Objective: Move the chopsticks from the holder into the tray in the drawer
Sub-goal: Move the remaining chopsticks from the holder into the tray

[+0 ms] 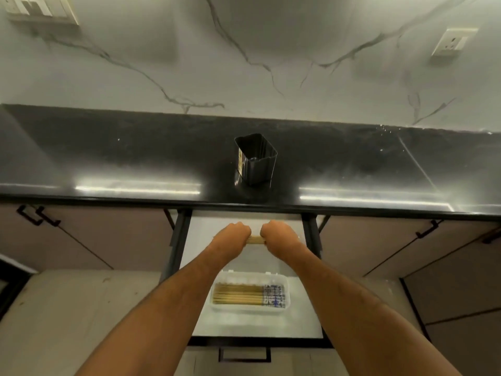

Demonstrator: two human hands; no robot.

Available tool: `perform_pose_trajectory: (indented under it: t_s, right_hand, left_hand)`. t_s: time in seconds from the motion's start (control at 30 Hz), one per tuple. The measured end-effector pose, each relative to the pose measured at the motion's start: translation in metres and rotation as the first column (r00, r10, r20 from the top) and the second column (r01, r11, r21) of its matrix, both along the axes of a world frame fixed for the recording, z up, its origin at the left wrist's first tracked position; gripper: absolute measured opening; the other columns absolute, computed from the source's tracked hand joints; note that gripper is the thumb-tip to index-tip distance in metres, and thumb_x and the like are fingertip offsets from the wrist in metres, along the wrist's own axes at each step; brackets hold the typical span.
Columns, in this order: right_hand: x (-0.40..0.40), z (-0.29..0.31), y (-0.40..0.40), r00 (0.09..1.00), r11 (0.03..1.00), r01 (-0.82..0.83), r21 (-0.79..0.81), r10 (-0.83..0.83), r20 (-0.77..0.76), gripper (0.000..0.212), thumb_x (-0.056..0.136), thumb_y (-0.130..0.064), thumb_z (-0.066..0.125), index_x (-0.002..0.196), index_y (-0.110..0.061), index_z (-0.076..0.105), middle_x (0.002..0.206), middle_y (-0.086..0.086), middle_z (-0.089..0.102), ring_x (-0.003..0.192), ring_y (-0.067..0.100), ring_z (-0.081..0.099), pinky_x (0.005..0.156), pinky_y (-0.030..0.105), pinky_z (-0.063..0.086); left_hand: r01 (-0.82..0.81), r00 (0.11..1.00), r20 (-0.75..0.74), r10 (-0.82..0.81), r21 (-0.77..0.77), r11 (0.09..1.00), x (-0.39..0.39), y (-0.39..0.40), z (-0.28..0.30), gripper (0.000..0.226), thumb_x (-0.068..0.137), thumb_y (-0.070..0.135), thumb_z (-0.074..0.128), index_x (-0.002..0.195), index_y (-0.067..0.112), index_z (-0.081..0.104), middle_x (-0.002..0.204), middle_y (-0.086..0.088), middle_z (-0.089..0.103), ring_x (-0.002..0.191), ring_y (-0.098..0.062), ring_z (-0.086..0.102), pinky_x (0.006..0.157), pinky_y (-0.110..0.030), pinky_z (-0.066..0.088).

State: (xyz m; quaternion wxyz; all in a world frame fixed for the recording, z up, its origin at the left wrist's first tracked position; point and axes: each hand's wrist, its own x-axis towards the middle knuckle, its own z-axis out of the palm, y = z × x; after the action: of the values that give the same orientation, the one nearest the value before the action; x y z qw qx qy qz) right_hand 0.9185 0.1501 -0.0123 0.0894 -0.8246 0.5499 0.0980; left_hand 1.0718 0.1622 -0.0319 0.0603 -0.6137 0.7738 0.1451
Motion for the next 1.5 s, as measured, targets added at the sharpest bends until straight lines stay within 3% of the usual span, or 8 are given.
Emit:
perform_pose_trajectory:
  t_s: [0.23,0.47,0.7,0.9,1.07,1.17,1.3,1.5]
  right_hand:
    - [0.005,-0.072,0.034,1.0,0.988,0.012,0.156,-0.013,0.0,0.011,0.087,0.002,0.064,0.083,-0.007,0.068,0.078,0.009,0.064,0.075,0.029,0.065,0.065,0.031,0.048]
    - [0.005,-0.132,0.051,0.999,0.965,0.045,0.257,-0.041,-0.02,0.021,0.083,0.005,0.062,0.093,-0.01,0.073,0.087,0.011,0.068,0.082,0.031,0.068,0.076,0.037,0.058]
    - [0.002,-0.164,0.049,0.998,0.962,0.052,0.267,-0.039,-0.053,0.023,0.09,-0.002,0.057,0.103,-0.013,0.073,0.101,0.009,0.071,0.093,0.029,0.069,0.07,0.033,0.048]
    - [0.0,-0.179,0.046,0.998,0.965,0.022,0.262,-0.004,-0.069,0.022,0.087,-0.001,0.061,0.104,-0.013,0.07,0.106,0.01,0.069,0.098,0.029,0.068,0.079,0.035,0.051]
    - [-0.005,-0.179,0.05,0.999,0.987,0.004,0.158,0.003,-0.045,0.022,0.082,-0.001,0.066,0.098,-0.016,0.07,0.101,0.006,0.071,0.093,0.028,0.069,0.071,0.031,0.044]
    - [-0.011,-0.181,0.054,0.998,0.996,-0.035,0.086,0.038,-0.042,0.026,0.083,-0.001,0.065,0.104,-0.016,0.07,0.103,0.005,0.072,0.092,0.027,0.07,0.073,0.034,0.052]
    - [-0.017,-0.185,0.057,0.995,0.996,-0.084,0.034,0.086,-0.046,0.032,0.085,-0.018,0.076,0.116,-0.014,0.069,0.112,0.006,0.072,0.096,0.025,0.07,0.081,0.035,0.056]
    - [-0.016,-0.191,0.059,0.995,0.996,-0.084,0.027,0.085,-0.058,0.036,0.084,-0.023,0.079,0.118,-0.014,0.071,0.112,0.008,0.072,0.096,0.024,0.07,0.084,0.035,0.059]
  left_hand:
    - [-0.03,0.996,-0.073,0.042,0.158,0.987,0.004,0.039,-0.076,0.014,0.091,-0.006,0.055,0.093,0.002,0.067,0.101,-0.015,0.07,0.093,-0.031,0.069,0.082,-0.041,0.058]
    - [-0.089,0.98,-0.155,0.125,0.225,0.97,0.003,0.058,-0.13,0.014,0.093,0.005,0.059,0.093,0.008,0.073,0.102,-0.013,0.069,0.089,-0.028,0.068,0.08,-0.034,0.053]
    - [-0.104,0.973,-0.172,0.152,0.261,0.96,0.002,0.054,-0.159,0.018,0.094,0.006,0.057,0.1,0.011,0.073,0.106,-0.011,0.07,0.094,-0.028,0.068,0.086,-0.036,0.055]
    - [-0.106,0.979,-0.145,0.143,0.235,0.966,0.002,0.053,-0.169,0.02,0.095,0.005,0.056,0.103,0.011,0.073,0.105,-0.011,0.071,0.095,-0.028,0.07,0.084,-0.036,0.056]
    - [-0.145,0.966,-0.189,0.177,0.17,0.975,0.001,0.057,-0.172,0.018,0.095,0.002,0.055,0.099,0.01,0.07,0.101,-0.01,0.072,0.094,-0.026,0.07,0.084,-0.035,0.057]
    - [-0.09,0.976,-0.191,0.109,0.102,0.991,0.002,0.058,-0.176,0.022,0.097,-0.002,0.049,0.109,0.002,0.068,0.111,-0.017,0.069,0.103,-0.033,0.064,0.089,-0.039,0.051]
    - [-0.147,0.968,-0.201,0.152,0.038,0.988,0.004,0.06,-0.172,0.024,0.096,0.007,0.059,0.116,0.017,0.068,0.118,-0.003,0.07,0.103,-0.018,0.068,0.092,-0.029,0.055]
    - [-0.125,0.984,-0.13,0.125,0.009,0.992,0.006,0.064,-0.177,0.034,0.094,0.005,0.063,0.126,0.016,0.064,0.131,-0.004,0.064,0.117,-0.018,0.063,0.1,-0.029,0.052]
